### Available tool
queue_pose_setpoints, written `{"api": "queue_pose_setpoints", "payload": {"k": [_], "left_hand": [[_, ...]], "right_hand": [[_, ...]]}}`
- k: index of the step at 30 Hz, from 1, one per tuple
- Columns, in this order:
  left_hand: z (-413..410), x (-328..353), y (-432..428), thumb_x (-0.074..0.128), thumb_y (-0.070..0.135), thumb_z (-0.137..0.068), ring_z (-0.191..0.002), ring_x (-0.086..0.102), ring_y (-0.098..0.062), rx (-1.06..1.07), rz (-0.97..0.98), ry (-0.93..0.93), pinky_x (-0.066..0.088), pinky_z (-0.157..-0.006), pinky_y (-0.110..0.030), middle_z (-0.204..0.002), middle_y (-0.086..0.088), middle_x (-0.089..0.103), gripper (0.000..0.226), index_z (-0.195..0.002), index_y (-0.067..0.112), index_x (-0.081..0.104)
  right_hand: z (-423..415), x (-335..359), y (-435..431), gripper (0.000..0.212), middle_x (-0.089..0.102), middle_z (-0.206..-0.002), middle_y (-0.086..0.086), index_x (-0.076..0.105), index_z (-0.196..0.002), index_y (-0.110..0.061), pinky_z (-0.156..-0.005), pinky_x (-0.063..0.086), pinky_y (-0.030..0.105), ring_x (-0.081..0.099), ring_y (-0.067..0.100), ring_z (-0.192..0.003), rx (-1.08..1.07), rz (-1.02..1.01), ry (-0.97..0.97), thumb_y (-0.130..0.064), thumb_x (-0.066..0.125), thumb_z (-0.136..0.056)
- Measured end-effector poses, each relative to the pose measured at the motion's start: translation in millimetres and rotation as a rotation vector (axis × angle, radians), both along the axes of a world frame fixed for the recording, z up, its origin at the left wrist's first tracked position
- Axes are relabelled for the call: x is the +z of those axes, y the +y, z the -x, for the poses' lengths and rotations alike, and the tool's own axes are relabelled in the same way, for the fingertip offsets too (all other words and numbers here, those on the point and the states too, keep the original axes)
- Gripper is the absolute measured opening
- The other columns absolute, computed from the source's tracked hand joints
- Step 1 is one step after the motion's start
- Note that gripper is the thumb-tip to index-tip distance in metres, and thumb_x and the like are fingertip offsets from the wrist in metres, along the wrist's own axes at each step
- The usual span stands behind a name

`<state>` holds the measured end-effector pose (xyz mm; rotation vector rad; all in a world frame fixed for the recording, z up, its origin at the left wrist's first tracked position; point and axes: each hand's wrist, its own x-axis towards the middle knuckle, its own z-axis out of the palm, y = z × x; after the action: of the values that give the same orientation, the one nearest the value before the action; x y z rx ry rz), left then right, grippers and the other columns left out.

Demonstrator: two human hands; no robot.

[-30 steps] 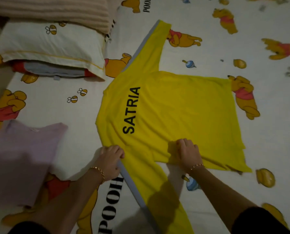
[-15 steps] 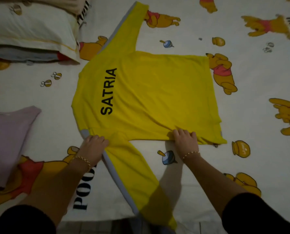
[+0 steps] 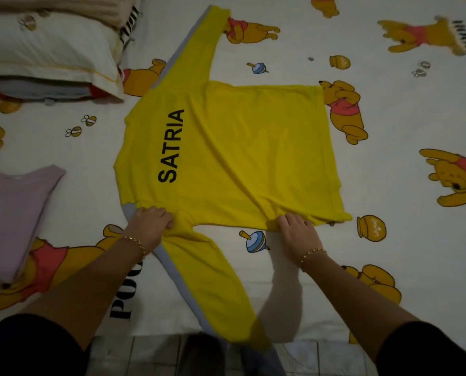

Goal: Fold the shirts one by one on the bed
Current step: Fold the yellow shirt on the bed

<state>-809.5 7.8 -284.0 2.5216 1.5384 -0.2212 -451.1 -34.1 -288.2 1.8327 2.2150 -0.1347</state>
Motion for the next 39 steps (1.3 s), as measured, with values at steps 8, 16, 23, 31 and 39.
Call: {"api": "queue_pose_setpoints", "payload": {"k": [8,16,23,31,39], "left_hand": [[-111,-10,0,0.058,0.032,-0.085,-0.097,0.055,-0.02,-0.024,0.029,-0.111,0.042,-0.083,-0.037,-0.102,0.0,0.058,0.024,-0.106,0.02,0.056],[-154,-15,4,0.039,0.023,-0.094,-0.092,0.053,-0.022,-0.003,0.128,0.031,0.035,-0.084,-0.034,-0.097,0.0,0.056,0.008,-0.101,0.021,0.043],[-146,-7,12,0.054,0.027,-0.084,-0.062,0.051,-0.018,0.021,0.244,-0.217,0.035,-0.057,-0.031,-0.066,0.007,0.049,0.011,-0.083,0.022,0.044],[-189,-6,60,0.051,0.032,-0.092,-0.056,0.043,-0.013,0.135,0.145,-0.282,0.028,-0.046,-0.027,-0.062,0.011,0.041,0.014,-0.086,0.021,0.046],[-205,-21,112,0.051,0.03,-0.093,-0.059,0.048,-0.016,0.175,0.108,-0.298,0.033,-0.05,-0.029,-0.063,0.008,0.045,0.013,-0.085,0.021,0.045]], "right_hand": [[-39,-8,8,0.024,0.056,-0.081,0.013,0.058,-0.084,-0.009,-0.06,0.045,0.041,0.057,0.032,-0.075,-0.133,-0.096,-0.101,-0.005,0.073,-0.066],[-82,0,27,0.031,0.054,-0.121,0.005,0.048,-0.124,-0.021,-0.094,0.035,0.041,0.048,0.028,-0.115,-0.068,0.134,-0.071,-0.014,0.047,-0.093],[-98,1,19,0.022,0.052,-0.11,0.006,0.048,-0.105,-0.017,-0.084,0.04,0.036,0.049,0.028,-0.106,-0.224,0.282,0.367,-0.022,0.056,-0.084],[-113,-10,83,0.034,0.044,-0.124,0.015,0.044,-0.123,-0.006,-0.084,0.046,0.044,0.051,0.033,-0.108,-0.674,-0.019,0.453,-0.025,0.049,-0.095],[-122,-21,151,0.034,0.052,-0.115,0.012,0.049,-0.115,-0.008,-0.081,0.045,0.039,0.055,0.028,-0.101,-0.841,-0.06,0.566,-0.034,0.055,-0.093]]}}
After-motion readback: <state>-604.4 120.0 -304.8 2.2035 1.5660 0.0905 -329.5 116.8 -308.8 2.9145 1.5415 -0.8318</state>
